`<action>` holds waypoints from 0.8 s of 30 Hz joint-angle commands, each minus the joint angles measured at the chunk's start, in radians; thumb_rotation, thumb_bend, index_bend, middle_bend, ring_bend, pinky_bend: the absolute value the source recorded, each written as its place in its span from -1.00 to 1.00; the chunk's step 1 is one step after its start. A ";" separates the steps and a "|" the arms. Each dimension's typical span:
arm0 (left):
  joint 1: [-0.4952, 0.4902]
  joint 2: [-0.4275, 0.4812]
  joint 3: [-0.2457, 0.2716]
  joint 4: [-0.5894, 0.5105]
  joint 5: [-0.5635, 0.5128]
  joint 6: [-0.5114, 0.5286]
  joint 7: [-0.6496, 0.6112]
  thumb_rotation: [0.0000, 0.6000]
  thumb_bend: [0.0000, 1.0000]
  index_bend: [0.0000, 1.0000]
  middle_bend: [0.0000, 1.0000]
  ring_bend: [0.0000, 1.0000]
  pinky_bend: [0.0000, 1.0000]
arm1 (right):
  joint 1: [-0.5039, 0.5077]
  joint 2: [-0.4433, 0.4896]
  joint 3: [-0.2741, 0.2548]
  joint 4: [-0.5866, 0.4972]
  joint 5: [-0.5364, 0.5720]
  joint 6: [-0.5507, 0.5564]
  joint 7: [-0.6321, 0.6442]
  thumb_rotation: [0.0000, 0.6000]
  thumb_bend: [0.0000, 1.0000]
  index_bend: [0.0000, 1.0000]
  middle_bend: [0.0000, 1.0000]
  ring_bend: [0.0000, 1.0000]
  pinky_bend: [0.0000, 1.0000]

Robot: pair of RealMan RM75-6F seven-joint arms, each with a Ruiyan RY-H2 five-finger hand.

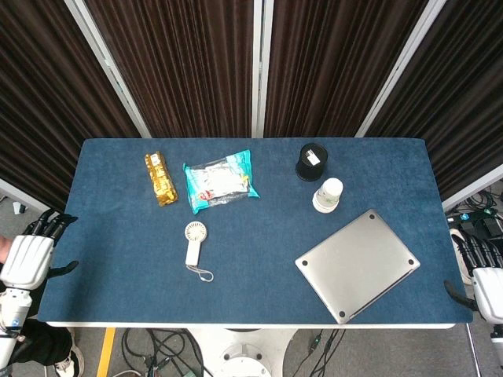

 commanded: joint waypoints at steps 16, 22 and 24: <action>-0.029 -0.014 0.027 0.029 0.100 -0.006 -0.054 1.00 -0.99 -0.62 -0.64 -0.86 -0.47 | -0.003 0.009 0.005 -0.007 0.001 0.011 0.007 1.00 -0.60 -1.00 -1.00 -1.00 -1.00; -0.035 -0.012 0.031 0.004 0.096 -0.023 -0.027 1.00 -0.84 -0.61 -0.62 -0.81 -0.34 | -0.001 0.016 0.011 -0.022 0.004 0.015 0.005 1.00 -0.60 -1.00 -1.00 -1.00 -1.00; -0.031 -0.012 0.031 -0.017 0.083 -0.027 -0.006 1.00 -0.78 -0.61 -0.54 -0.60 -0.19 | -0.004 0.022 0.007 -0.032 -0.001 0.018 0.001 1.00 -0.60 -1.00 -1.00 -1.00 -1.00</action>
